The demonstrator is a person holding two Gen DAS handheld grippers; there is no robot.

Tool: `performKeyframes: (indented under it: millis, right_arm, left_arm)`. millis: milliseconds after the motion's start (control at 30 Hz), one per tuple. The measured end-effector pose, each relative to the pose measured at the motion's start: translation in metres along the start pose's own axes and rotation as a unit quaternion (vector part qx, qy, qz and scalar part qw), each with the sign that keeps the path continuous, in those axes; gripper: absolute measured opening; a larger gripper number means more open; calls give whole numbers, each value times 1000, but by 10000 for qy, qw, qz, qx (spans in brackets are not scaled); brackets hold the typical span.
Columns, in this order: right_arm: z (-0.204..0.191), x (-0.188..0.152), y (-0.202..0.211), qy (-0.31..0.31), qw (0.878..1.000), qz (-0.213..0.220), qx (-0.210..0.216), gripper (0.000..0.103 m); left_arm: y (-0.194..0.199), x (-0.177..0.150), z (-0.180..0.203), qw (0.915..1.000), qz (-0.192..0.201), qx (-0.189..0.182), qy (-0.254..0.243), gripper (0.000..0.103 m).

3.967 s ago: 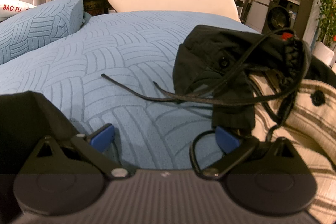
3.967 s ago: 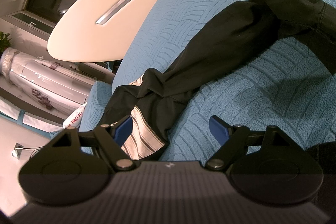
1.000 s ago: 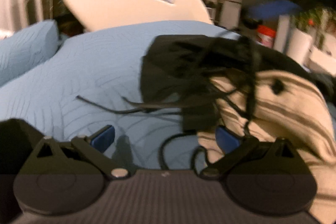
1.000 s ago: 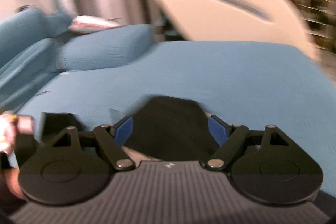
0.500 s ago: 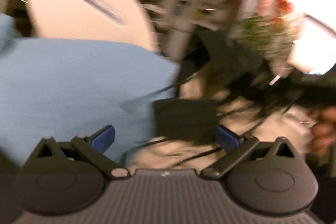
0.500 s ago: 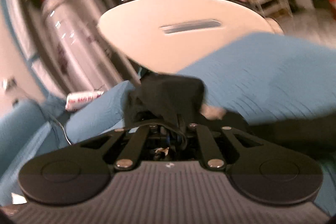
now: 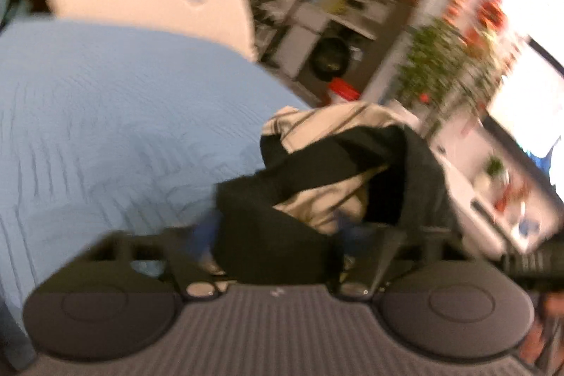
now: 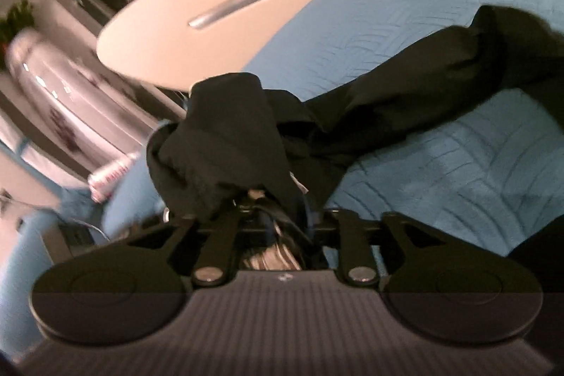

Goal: Fold clothes

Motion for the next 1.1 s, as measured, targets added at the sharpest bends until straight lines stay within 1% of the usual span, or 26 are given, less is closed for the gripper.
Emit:
performKeyframes:
  millis: [33, 100, 133, 167, 200, 233, 300, 333, 367, 400, 433, 467, 500, 533, 600, 633, 667, 700, 767, 800, 833, 900, 933, 1000, 1033, 1100]
  right_arm:
    - [0, 0, 4, 24, 10000, -5, -19, 28]
    - [0, -2, 11, 144, 9999, -9, -67, 28]
    - [-1, -2, 13, 178, 9998, 2, -53, 28]
    - [-1, -3, 16, 207, 9998, 9, -36, 28]
    - [-1, -3, 18, 237, 9997, 15, -20, 28]
    - [-2, -4, 20, 250, 9997, 18, -16, 28]
    - [-2, -4, 21, 244, 9997, 11, -13, 28]
    - [0, -4, 21, 222, 9998, -2, -9, 28]
    - [1, -4, 18, 147, 9999, -47, 7, 28]
    - [4, -4, 15, 52, 9999, -105, 28, 28]
    - [6, -4, 11, -42, 9998, -163, 49, 28]
    - [7, -4, 10, -114, 9997, -182, 68, 28]
    - [9, -4, 9, -177, 9996, -186, 87, 28]
    - [10, -4, 9, -240, 9995, -191, 105, 28]
    - [13, -4, 9, -366, 9990, -200, 143, 28]
    - [14, -4, 9, -394, 9989, -189, 171, 28]
    - [14, -5, 11, -425, 9986, -157, 265, 28]
    - [14, -5, 12, -448, 9983, -133, 347, 28]
    - [13, -7, 12, -477, 9979, -112, 431, 28]
    - [12, -7, 11, -483, 9977, -113, 471, 28]
    - [11, -8, 10, -472, 9976, -121, 494, 28]
    - [7, -10, 10, -330, 9979, -108, 539, 28]
    - [6, -10, 10, -272, 9981, -90, 552, 28]
    - [6, -10, 10, -221, 9980, -65, 592, 28]
    - [8, -9, 9, -277, 9977, -64, 617, 28]
    - [12, -6, 6, -419, 9969, -79, 657, 28]
  left_arm:
    - [-4, 1, -5, 9996, -20, -41, 272, 43]
    - [-12, 4, -16, 9971, -86, -38, 761, 55]
    - [-16, 5, -22, 9963, -117, -20, 855, 78]
    - [-21, 6, -32, 9912, -204, 136, 1303, 96]
    - [-26, 5, -37, 9890, -247, 254, 1433, 100]
    - [-31, 6, -44, 9869, -361, 439, 1509, 100]
    - [-37, 8, -53, 9835, -580, 782, 1527, 93]
    - [-39, 8, -56, 9828, -649, 845, 1510, 76]
    - [-41, 7, -59, 9821, -714, 902, 1495, 49]
    - [-42, 7, -60, 9820, -749, 911, 1476, 37]
    - [-43, 7, -61, 9824, -785, 988, 1376, 29]
    - [-43, 8, -58, 9840, -750, 1018, 1255, 15]
    - [-40, 13, -53, 9865, -643, 1073, 1057, 14]
    - [-30, 22, -44, 9890, -312, 1243, 738, 12]
    - [-4, 49, -25, 9875, 330, 1536, 109, 12]
    - [8, 64, -16, 9845, 612, 1638, -156, 12]
    - [20, 79, -8, 9801, 876, 1734, -407, 12]
    - [26, 91, -5, 9773, 976, 1804, -535, 12]
    - [41, 142, -2, 9633, 1278, 2130, -1015, 12]
    - [43, 156, -2, 9593, 1320, 2221, -1139, 12]
    - [46, 189, -6, 9477, 1421, 2457, -1461, 12]
    - [42, 232, -12, 9326, 1213, 2853, -1848, 12]
    - [32, 231, -32, 9352, 864, 3019, -1639, 13]
    - [13, 229, -72, 9348, 162, 3334, -1212, 24]
    - [4, 228, -92, 9319, -190, 3482, -995, 30]
    - [-14, 226, -130, 9208, -891, 3757, -556, 31]
Point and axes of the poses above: each gripper's, at about its wrist camera, not at the fingertips, and y roughly against the way its jaws point, z to its right, x to its top, the point moved 4 cm from there along -y, roughly the way its jaws point, and after that the axes turned 14 degrees about -x, right-handed, at the moved point
